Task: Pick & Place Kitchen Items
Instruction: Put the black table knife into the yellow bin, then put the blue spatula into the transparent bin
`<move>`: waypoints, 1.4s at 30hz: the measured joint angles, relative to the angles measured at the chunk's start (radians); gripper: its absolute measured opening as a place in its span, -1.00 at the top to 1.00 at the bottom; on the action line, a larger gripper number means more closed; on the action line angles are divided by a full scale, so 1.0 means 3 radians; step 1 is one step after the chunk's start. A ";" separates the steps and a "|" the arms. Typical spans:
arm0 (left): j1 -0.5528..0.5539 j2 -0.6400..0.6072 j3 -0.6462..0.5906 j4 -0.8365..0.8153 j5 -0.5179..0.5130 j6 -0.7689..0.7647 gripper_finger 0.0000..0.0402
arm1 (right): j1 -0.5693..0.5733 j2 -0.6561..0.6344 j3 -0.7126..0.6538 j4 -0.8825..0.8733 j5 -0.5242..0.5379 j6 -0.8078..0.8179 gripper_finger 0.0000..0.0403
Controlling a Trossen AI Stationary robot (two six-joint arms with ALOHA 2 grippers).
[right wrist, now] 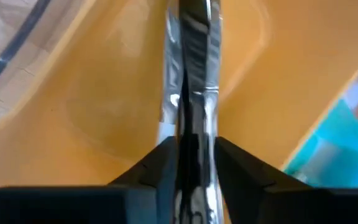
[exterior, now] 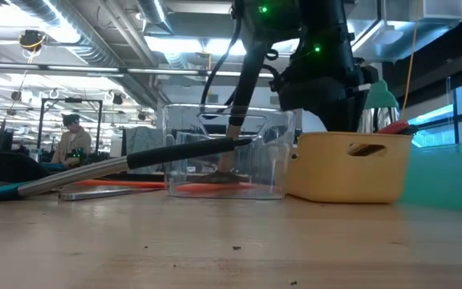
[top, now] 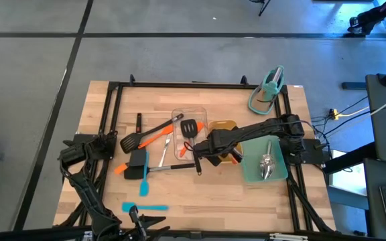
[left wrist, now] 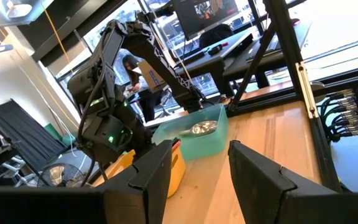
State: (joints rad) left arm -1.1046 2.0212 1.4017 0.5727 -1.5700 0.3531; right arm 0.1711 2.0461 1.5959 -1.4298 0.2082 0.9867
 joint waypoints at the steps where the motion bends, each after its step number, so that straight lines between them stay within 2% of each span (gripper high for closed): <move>1: 0.0000 0.0000 0.0000 0.0000 0.0000 0.0001 0.23 | 0.0000 0.0007 0.0040 -0.0072 0.0010 0.0000 0.39; 6: 0.0000 0.0000 0.0000 -0.0001 0.0000 0.0001 0.23 | 0.0057 0.0021 0.0325 -0.0462 0.0177 -0.0217 0.17; 9: 0.0000 0.0000 0.0000 -0.0001 0.0000 0.0001 0.23 | 0.0078 0.0017 0.0542 -0.0469 0.0194 -0.0524 0.10; 14: 0.0000 0.0000 0.0000 -0.0001 0.0001 0.0001 0.23 | 0.0093 -0.0011 0.1023 -0.0480 0.0135 -0.0728 0.07; 20: 0.0000 0.0000 0.0000 -0.0001 0.0000 0.0001 0.23 | 0.0313 -0.0009 0.1704 -0.0396 0.0557 -0.0923 0.07; 26: 0.0000 0.0000 0.0000 -0.0001 0.0000 0.0001 0.23 | 0.0820 -0.0011 0.2168 0.0188 0.1170 -0.1227 0.07; 31: 0.0000 0.0000 0.0000 -0.0001 0.0000 0.0000 0.23 | 0.1303 -0.0014 0.2217 0.0865 0.1081 -0.1933 0.07; 36: 0.0000 0.0000 0.0000 -0.0001 0.0000 0.0000 0.23 | 0.1808 0.0022 0.2028 0.1621 0.1045 -0.2492 0.07; 42: 0.0004 0.0000 0.0000 -0.0001 0.0000 -0.0002 0.23 | 0.2231 0.0134 0.1384 0.2929 0.1011 -0.3066 0.07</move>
State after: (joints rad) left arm -1.1034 2.0212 1.4017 0.5724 -1.5700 0.3525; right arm 0.8403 2.0865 2.0112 -0.5512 0.5115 0.0670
